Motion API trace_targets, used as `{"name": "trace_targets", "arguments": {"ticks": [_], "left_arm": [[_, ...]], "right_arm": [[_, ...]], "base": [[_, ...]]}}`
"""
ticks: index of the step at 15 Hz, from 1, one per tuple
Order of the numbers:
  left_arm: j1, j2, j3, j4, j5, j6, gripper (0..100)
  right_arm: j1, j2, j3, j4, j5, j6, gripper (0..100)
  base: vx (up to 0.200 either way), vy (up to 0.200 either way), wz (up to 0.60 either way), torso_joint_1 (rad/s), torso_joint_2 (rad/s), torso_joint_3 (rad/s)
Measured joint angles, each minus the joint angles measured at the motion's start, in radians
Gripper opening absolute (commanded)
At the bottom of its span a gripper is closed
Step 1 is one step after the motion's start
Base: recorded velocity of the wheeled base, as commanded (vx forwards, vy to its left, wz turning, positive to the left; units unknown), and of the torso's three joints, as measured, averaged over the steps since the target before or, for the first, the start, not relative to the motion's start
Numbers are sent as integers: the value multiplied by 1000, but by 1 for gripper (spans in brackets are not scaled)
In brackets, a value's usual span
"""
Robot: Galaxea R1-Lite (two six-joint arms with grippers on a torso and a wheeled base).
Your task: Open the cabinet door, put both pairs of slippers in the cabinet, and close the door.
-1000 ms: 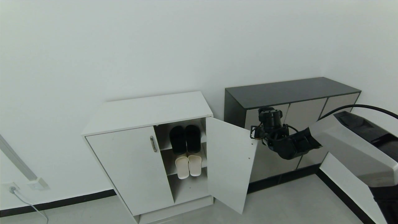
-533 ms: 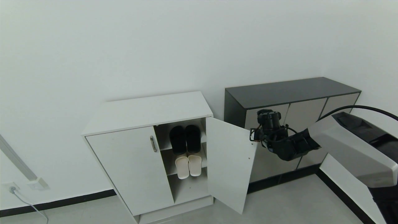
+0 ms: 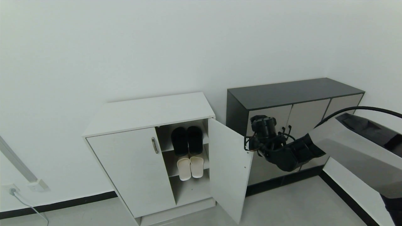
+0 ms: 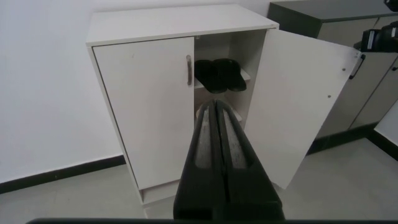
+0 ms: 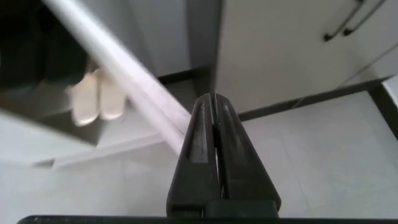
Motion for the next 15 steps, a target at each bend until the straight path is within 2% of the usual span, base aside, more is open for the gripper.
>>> {"name": "trace_targets", "arguments": {"ticks": [6,11,15], "left_arm": [[0,0,0,0,0,-3,0],[0,0,0,0,0,-3,0],[0,0,0,0,0,-3,0]], "right_arm": [[160,-87,145,-80,-13,3,0],[226,-170,276,-154,36,-34,0],[233,-186,314,-183,37,-60,0]], "base": [[0,0,0,0,0,0],[0,0,0,0,0,0],[0,0,0,0,0,0]]}}
